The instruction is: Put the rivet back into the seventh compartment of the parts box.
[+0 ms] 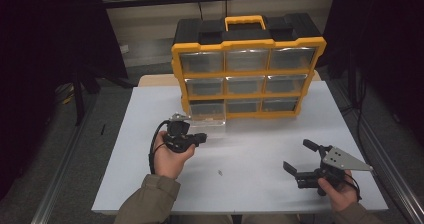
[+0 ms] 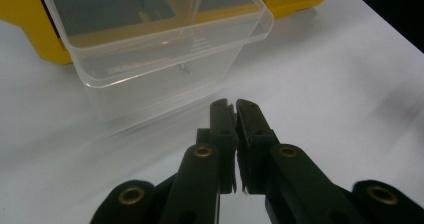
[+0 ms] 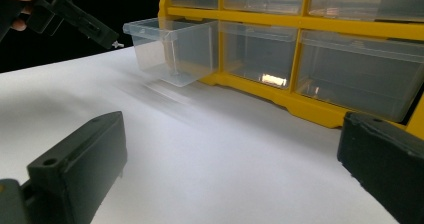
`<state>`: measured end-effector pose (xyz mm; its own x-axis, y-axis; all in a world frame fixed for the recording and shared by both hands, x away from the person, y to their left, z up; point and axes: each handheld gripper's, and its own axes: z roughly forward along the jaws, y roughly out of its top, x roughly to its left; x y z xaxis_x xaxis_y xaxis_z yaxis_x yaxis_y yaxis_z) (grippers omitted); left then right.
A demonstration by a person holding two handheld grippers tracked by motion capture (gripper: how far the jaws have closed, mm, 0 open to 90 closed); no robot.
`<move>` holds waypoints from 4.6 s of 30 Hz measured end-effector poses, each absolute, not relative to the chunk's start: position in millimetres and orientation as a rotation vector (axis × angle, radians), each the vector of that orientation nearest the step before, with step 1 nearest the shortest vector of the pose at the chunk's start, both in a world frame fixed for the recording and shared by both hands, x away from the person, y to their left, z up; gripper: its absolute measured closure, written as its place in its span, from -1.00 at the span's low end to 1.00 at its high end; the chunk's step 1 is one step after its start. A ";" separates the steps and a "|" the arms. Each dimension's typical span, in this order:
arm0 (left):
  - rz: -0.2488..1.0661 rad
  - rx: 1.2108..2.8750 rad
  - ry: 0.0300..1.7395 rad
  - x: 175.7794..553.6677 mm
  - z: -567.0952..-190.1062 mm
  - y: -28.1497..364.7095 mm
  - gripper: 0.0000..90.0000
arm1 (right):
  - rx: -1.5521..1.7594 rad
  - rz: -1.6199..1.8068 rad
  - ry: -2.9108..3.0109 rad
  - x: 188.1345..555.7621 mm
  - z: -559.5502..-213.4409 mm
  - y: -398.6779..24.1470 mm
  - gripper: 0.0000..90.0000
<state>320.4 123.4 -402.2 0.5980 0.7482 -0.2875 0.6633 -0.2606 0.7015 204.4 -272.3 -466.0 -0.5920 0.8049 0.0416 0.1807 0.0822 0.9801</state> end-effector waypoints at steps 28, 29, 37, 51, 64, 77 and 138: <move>0.172 1.951 1.155 333.3 -379.5 120.7 0.93 | 0.972 1.547 1.839 204.2 -465.8 -272.7 -1.00; 0.180 1.962 1.152 334.2 -378.1 120.8 0.93 | 0.972 1.547 1.838 204.2 -465.8 -272.6 -1.00; 0.200 1.960 1.161 339.4 -373.1 119.1 0.93 | 0.972 1.546 1.840 204.2 -465.8 -272.6 -1.00; 0.235 1.956 1.175 349.1 -366.9 113.4 0.93 | 0.971 1.548 1.838 204.3 -465.7 -272.9 -1.00; 0.249 1.934 1.198 358.3 -363.5 106.3 0.93 | 0.970 1.548 1.839 204.3 -465.7 -272.7 -1.00; 0.271 1.918 1.225 366.9 -363.5 103.1 0.93 | 0.968 1.549 1.838 204.4 -465.6 -272.9 -1.00; 0.297 1.905 1.288 384.8 -386.6 103.4 0.77 | 0.974 1.565 1.835 204.4 -465.6 -272.0 -1.00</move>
<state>384.8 103.4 -386.6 0.4538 0.8608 -0.2302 0.6729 -0.1617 0.7218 204.4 -272.0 -465.6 -0.5969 0.8004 0.0554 0.1808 0.0670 0.9812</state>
